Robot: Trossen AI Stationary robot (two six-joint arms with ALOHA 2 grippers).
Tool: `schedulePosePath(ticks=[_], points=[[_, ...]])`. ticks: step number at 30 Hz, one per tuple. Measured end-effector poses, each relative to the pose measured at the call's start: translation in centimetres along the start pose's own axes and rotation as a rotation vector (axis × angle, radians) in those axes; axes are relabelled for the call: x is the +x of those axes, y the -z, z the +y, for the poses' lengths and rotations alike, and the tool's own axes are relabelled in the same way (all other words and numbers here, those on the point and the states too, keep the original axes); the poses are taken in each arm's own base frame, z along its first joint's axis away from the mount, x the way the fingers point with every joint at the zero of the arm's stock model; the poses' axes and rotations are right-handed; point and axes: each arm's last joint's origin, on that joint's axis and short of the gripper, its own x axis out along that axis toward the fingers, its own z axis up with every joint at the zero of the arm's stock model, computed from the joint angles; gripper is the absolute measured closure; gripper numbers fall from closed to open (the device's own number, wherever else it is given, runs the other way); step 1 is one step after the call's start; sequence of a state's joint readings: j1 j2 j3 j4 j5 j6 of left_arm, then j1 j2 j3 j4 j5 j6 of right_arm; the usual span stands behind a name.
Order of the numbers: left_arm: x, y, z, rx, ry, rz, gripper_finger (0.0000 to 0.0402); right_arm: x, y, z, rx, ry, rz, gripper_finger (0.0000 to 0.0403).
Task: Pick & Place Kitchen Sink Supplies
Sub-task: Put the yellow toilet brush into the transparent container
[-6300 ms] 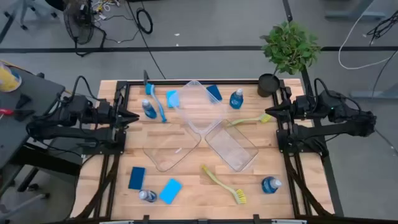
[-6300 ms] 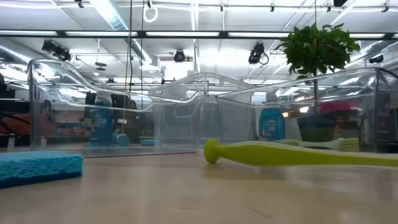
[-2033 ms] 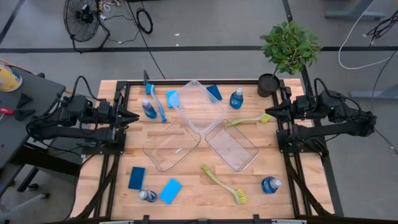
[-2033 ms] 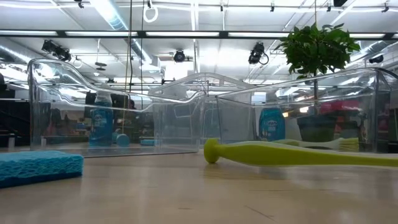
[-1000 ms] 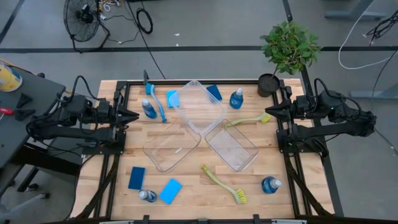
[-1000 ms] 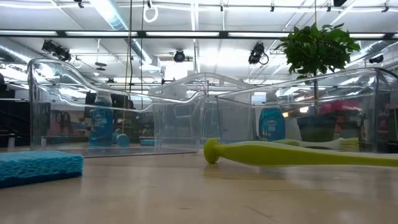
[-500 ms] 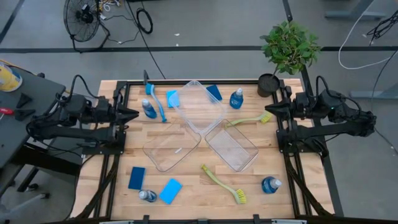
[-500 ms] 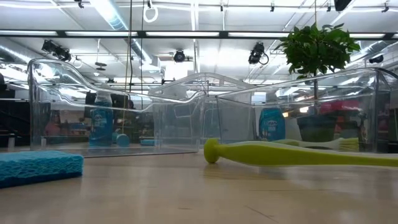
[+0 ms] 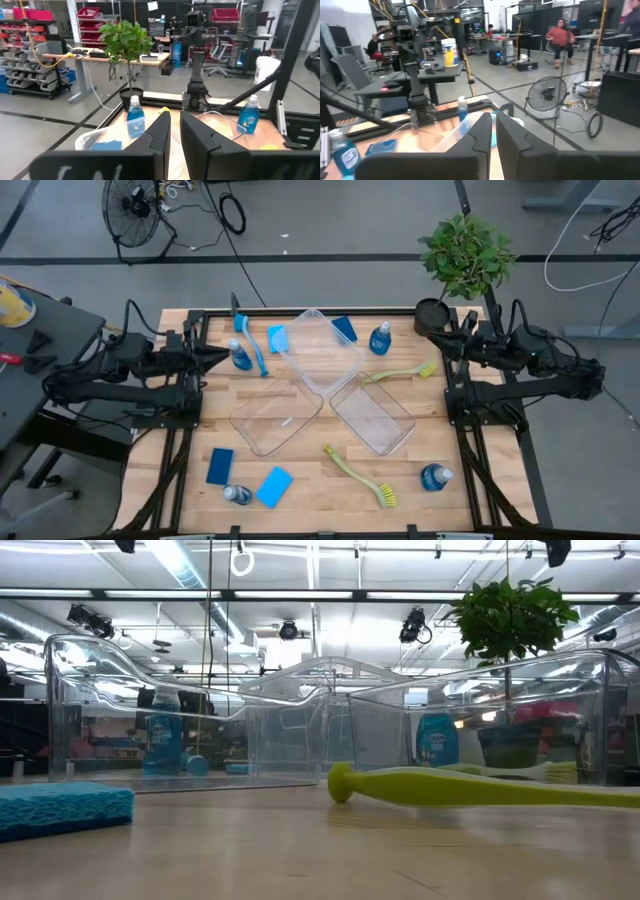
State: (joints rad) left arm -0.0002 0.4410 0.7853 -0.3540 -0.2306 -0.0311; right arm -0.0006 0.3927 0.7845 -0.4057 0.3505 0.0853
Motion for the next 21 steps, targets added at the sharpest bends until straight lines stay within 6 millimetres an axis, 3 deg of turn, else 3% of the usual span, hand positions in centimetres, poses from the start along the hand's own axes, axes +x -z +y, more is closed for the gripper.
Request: schedulePosePath(ticks=[21], points=[[0.05, -0.83, -0.02, -0.029, -0.003, -0.056, 0.0353, -0.02, -0.59, 0.13, 0.025, -0.033, -0.057, 0.0371]])
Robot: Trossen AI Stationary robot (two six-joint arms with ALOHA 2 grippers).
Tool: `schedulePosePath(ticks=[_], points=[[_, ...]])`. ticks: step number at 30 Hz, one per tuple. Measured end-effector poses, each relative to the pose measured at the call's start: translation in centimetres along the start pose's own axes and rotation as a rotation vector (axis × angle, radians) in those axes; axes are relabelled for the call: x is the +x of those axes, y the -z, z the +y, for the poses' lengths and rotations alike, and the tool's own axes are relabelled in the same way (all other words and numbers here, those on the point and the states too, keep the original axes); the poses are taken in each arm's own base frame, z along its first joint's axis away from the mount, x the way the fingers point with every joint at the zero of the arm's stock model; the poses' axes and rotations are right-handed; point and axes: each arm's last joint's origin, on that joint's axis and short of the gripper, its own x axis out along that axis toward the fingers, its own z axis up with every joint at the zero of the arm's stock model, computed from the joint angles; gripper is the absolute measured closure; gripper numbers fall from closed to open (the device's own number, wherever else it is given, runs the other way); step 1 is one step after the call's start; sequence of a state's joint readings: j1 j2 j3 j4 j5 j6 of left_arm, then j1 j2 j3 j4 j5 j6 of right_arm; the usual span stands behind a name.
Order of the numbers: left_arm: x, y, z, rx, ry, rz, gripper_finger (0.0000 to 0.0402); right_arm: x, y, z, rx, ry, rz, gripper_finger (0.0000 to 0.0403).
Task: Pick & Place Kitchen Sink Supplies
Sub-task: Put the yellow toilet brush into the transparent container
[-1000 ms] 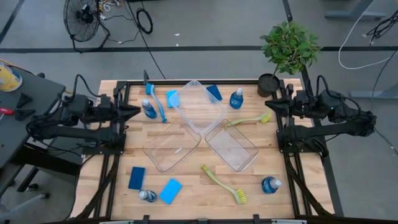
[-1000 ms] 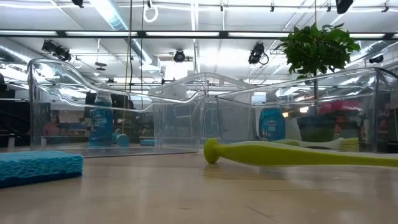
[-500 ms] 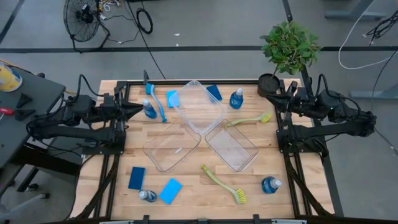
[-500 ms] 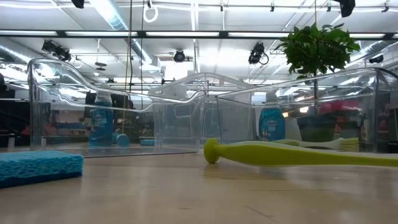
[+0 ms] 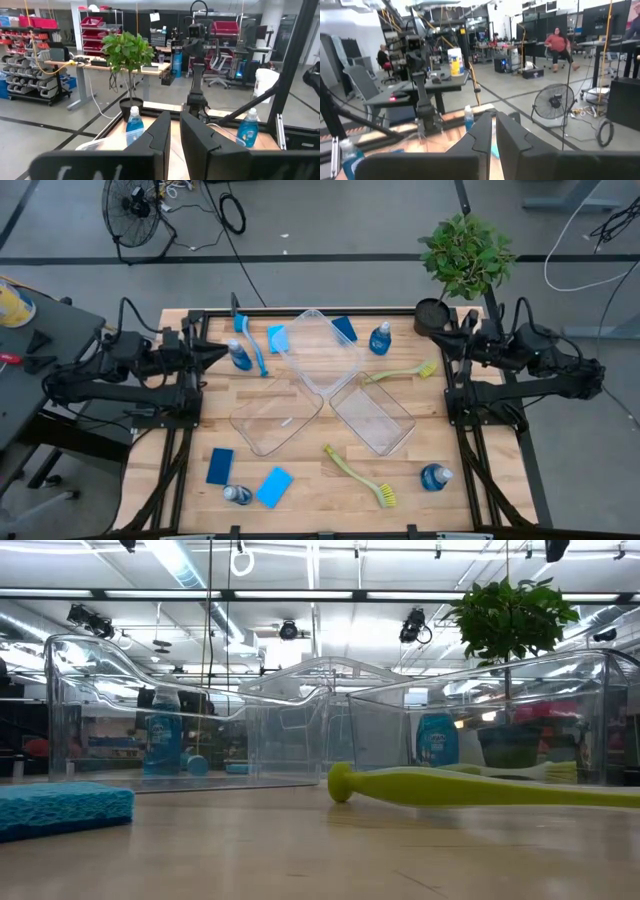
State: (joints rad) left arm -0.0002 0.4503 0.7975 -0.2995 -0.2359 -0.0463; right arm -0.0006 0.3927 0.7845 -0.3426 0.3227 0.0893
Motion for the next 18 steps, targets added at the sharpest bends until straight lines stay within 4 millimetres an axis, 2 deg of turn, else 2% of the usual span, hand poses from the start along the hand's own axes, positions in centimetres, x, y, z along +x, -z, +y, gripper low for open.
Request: schedulePosePath(ticks=[10, 18], points=[[0.1, -2.8, -0.1, 0.013, -0.008, -0.003, 0.0353, 0.0, -0.6, 0.0, 0.001, -0.003, -0.059, 0.0371], [0.6, -3.4, -0.2, 0.034, -0.021, 0.061, 0.0353, -0.1, -1.2, 0.1, 0.020, -0.008, -0.118, 0.0371]])
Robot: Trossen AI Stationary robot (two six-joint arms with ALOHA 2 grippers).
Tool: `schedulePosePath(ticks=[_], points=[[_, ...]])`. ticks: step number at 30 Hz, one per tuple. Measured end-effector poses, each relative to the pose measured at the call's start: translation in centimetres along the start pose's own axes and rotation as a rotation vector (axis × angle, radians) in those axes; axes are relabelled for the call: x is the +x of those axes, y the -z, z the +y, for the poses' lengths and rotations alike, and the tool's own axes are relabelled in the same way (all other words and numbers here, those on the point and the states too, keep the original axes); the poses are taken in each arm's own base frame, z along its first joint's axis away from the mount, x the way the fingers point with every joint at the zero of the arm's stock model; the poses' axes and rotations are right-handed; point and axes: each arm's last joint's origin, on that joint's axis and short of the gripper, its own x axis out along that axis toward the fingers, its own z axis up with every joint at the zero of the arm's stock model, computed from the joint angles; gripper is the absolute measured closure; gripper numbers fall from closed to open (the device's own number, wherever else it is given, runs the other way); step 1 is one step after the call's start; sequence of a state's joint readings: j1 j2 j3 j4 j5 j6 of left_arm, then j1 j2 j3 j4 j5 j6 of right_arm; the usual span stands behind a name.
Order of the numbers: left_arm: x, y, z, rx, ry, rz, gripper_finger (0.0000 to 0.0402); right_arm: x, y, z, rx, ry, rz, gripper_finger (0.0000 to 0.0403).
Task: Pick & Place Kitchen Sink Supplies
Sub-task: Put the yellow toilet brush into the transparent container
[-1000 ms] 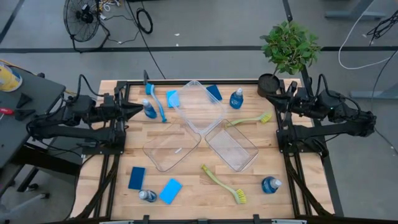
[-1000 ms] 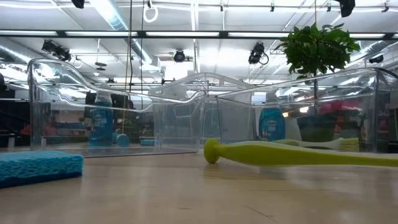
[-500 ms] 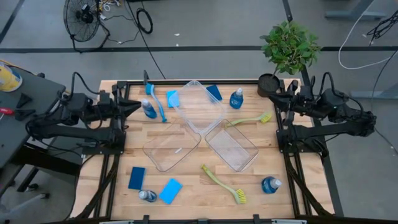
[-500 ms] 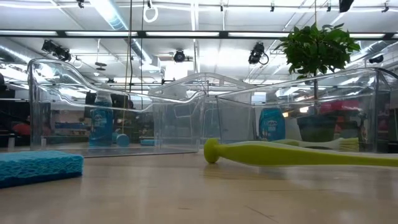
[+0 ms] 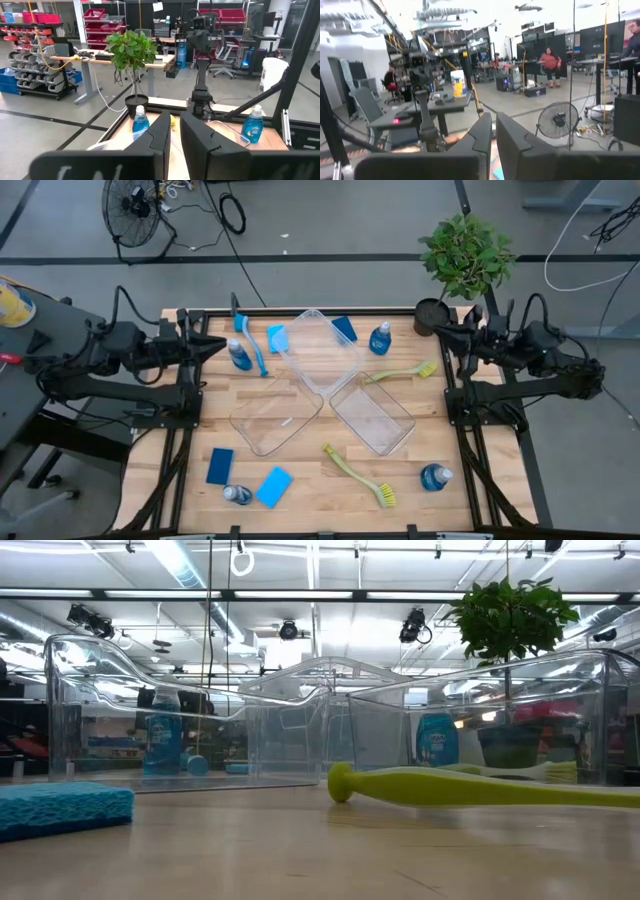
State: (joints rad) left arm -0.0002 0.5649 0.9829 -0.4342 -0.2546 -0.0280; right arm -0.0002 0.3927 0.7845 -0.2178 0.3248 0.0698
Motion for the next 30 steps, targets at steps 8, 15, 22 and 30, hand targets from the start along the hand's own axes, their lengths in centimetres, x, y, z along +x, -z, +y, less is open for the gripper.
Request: schedulePosePath(ticks=[8, 15, 22, 30], points=[[0.0, 0.0, 0.0, -0.002, -0.006, -0.001, 0.0353, -0.1, -1.1, -0.2, 0.036, 0.084, -0.109, 0.0371], [0.0, 0.0, 0.0, -0.003, -0.008, -0.003, 0.0353, -0.5, -3.0, -0.3, 0.085, 0.095, -0.177, 0.0371], [0.0, 0.0, 0.0, -0.003, -0.015, -0.004, 0.0353, -1.5, -6.6, -0.4, 0.051, 0.104, -0.132, 0.0387], [0.0, 0.0, 0.0, -0.003, -0.015, -0.004, 0.0353, -1.8, -7.7, -0.4, -0.023, 0.116, 0.049, 0.0400]])
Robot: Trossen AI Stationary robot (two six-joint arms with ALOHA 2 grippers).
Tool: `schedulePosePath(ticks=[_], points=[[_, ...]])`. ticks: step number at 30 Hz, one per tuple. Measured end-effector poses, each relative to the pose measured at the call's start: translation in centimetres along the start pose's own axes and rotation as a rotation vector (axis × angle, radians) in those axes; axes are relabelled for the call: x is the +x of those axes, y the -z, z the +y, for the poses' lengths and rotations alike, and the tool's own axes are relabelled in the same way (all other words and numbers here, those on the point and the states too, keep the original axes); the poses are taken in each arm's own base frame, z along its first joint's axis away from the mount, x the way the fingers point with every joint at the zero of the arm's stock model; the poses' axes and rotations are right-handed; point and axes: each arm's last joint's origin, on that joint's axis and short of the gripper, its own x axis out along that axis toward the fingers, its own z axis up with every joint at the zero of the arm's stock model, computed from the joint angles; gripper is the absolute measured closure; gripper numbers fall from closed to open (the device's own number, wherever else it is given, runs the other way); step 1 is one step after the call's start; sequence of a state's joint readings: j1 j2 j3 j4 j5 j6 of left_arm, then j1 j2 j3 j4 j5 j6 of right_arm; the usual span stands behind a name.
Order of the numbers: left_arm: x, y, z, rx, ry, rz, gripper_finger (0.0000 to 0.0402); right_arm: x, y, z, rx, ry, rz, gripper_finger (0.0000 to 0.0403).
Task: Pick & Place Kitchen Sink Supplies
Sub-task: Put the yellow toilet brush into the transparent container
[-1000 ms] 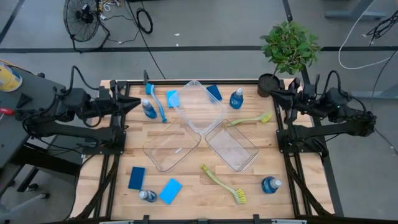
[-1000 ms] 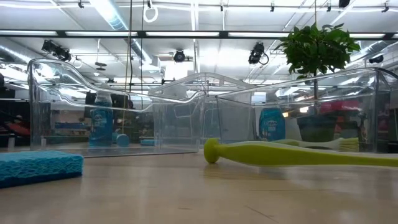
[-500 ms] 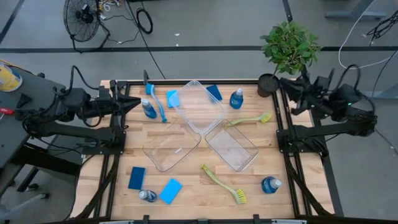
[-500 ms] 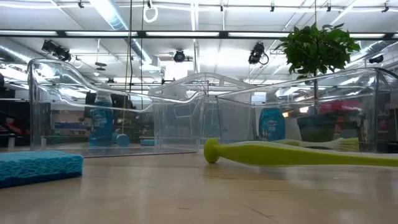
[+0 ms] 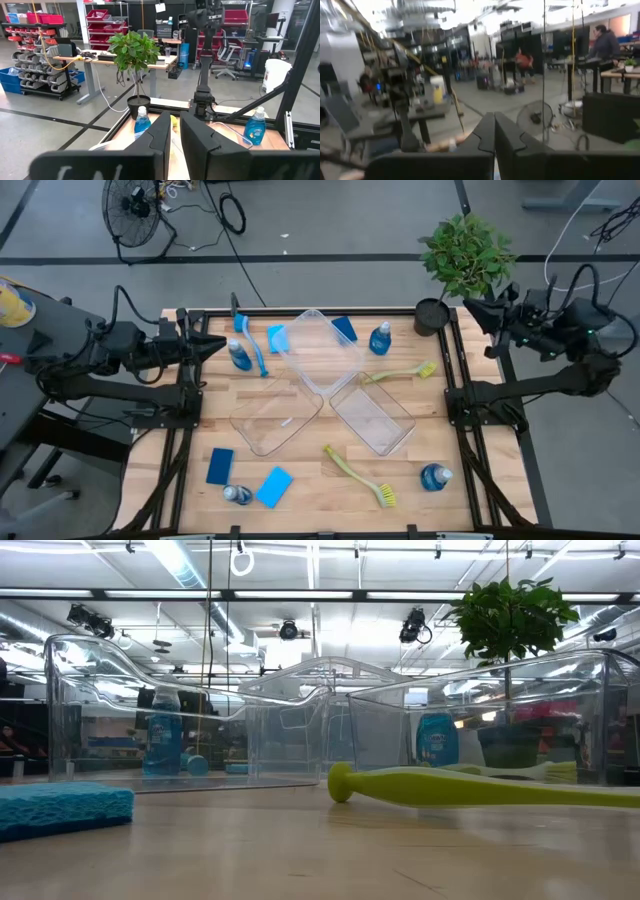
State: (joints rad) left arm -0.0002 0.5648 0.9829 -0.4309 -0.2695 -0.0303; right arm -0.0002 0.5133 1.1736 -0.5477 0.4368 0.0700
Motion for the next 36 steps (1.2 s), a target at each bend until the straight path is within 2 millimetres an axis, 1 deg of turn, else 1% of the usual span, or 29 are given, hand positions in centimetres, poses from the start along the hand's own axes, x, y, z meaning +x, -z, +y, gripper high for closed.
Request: schedulePosePath(ticks=[5, 11, 14, 23, 27, 36], points=[[0.0, 0.0, 0.0, 0.000, 0.000, 0.000, 0.0353, 0.5, 1.4, 0.3, -0.069, -0.026, 0.158, 0.0384], [0.0, 0.0, 0.0, 0.000, 0.000, 0.000, 0.0353, 1.5, 3.4, 0.6, -0.141, -0.004, 0.370, 0.0355], [0.0, 0.0, 0.0, 0.000, 0.000, 0.000, 0.0353, 2.0, 4.4, 0.7, -0.172, 0.008, 0.470, 0.0337], [0.0, 0.0, 0.0, 0.000, 0.000, 0.001, 0.0353, 3.6, 6.8, 1.3, -0.192, 0.070, 0.737, 0.0275], [0.0, 0.0, 0.0, 0.000, 0.000, 0.001, 0.0353, 4.2, 7.8, 1.7, -0.207, 0.044, 0.861, 0.0250], [0.0, 0.0, 0.0, -0.002, 0.000, 0.001, 0.0353, 6.4, 9.5, 2.4, -0.315, 0.004, 1.036, 0.0217]])
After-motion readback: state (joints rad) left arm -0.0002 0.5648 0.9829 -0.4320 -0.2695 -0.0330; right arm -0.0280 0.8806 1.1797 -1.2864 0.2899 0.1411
